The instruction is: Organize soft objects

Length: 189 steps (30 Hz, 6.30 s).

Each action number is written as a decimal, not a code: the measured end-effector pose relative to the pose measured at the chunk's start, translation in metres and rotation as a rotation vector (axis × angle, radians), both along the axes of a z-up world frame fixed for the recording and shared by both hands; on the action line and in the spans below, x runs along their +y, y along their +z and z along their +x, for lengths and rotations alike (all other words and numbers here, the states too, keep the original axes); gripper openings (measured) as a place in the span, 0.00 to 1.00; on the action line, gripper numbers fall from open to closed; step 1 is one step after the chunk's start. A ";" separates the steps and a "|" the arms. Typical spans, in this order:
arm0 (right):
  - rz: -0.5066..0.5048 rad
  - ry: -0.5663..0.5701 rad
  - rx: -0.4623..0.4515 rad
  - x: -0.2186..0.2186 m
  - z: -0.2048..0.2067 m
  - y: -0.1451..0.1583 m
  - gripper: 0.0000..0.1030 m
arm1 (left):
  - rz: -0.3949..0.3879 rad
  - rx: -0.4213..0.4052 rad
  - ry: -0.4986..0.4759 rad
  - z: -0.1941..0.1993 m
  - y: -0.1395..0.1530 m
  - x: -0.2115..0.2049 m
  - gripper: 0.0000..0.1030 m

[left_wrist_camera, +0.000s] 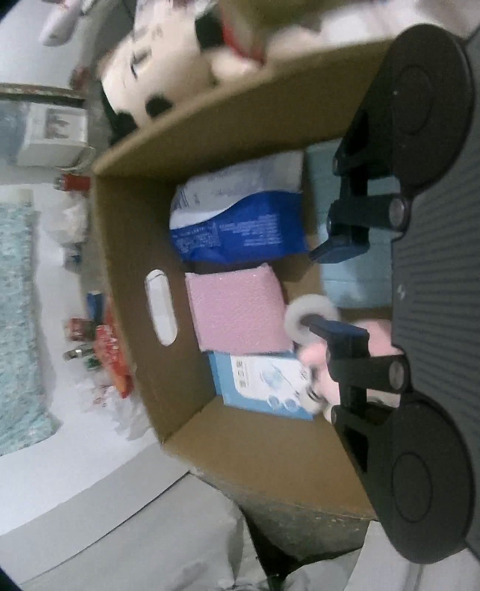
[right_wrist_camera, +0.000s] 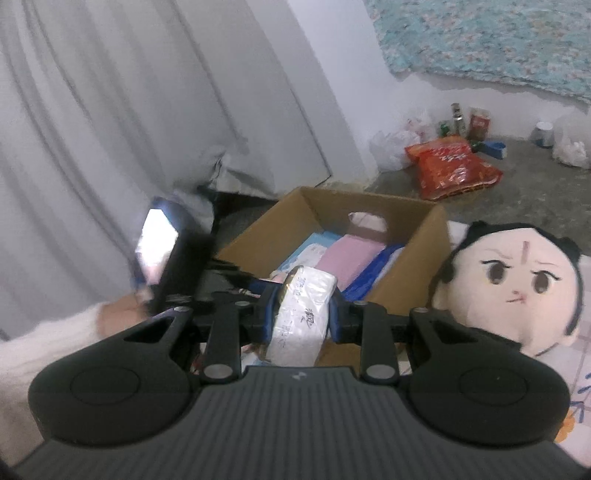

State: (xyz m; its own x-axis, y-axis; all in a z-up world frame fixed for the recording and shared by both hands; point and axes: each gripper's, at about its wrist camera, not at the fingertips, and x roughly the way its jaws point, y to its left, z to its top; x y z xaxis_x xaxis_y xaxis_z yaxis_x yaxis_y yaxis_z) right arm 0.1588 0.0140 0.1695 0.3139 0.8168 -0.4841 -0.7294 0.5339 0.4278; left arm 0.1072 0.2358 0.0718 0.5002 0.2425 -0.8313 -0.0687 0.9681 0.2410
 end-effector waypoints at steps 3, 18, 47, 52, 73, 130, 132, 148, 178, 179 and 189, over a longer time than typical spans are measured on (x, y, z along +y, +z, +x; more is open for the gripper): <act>-0.021 0.093 0.039 0.028 -0.004 0.003 0.25 | -0.001 -0.077 -0.007 -0.048 0.026 0.005 0.36; -0.683 0.684 0.192 0.188 -0.050 -0.060 0.25 | -0.134 -0.268 0.048 -0.154 0.040 0.071 0.38; -0.998 0.629 0.029 0.225 -0.023 -0.105 0.49 | -0.163 -0.272 -0.075 -0.171 0.005 0.050 0.51; -0.953 0.626 0.082 0.221 -0.012 -0.115 0.58 | -0.163 -0.265 -0.093 -0.169 -0.001 0.050 0.53; -0.766 0.789 0.181 0.203 -0.044 -0.131 0.46 | -0.198 -0.210 -0.123 -0.154 -0.012 0.037 0.53; 0.058 0.054 -0.160 -0.016 -0.133 -0.072 0.65 | -0.103 -0.498 0.193 -0.194 0.021 -0.033 0.63; 0.094 -0.008 -0.236 -0.012 -0.134 -0.061 0.65 | -0.099 -0.529 0.232 -0.188 0.019 -0.039 0.68; -0.088 -0.135 -0.298 -0.006 -0.157 -0.077 0.65 | -0.074 -0.632 0.374 -0.202 -0.010 -0.038 0.87; -0.009 -0.283 -0.484 -0.012 -0.169 -0.103 0.65 | 0.112 -0.697 0.382 -0.225 -0.010 -0.079 0.97; -0.006 -0.280 -0.488 -0.012 -0.170 -0.105 0.65 | 0.122 -0.702 0.372 -0.226 -0.011 -0.080 0.97; -0.004 -0.292 -0.478 -0.014 -0.168 -0.106 0.65 | 0.104 -0.727 0.272 -0.227 -0.012 -0.091 0.99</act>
